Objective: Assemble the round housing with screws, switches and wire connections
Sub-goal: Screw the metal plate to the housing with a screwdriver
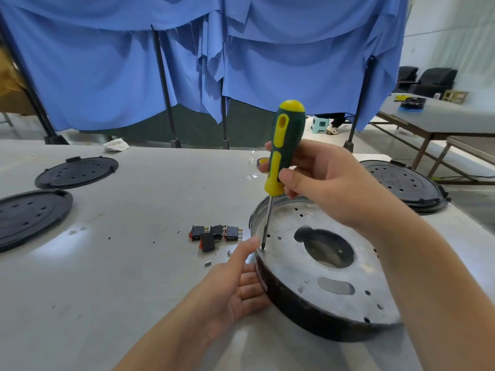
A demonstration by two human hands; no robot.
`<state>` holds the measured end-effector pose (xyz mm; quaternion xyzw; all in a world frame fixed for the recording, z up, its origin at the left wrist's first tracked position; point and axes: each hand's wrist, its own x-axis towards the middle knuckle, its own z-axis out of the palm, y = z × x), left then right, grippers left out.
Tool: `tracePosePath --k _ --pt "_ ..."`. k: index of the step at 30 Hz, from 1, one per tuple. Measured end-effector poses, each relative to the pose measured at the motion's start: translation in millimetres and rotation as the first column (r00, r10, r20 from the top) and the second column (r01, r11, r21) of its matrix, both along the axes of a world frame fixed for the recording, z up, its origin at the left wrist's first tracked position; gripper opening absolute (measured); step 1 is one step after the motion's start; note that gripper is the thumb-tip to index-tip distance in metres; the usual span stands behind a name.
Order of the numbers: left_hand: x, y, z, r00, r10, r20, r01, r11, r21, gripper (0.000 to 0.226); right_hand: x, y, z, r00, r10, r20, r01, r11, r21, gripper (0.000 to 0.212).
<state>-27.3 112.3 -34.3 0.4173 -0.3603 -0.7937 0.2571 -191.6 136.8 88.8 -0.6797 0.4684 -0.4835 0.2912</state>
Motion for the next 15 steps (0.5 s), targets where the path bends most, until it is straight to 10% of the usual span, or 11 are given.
tracePosePath --k 15 --pt "-3 -1 -3 1.000 0.012 0.008 -0.012 0.999 -0.042 0.080 27 -4 -14 0.880 -0.475 0.010 0.470 0.866 -0.170 0.032"
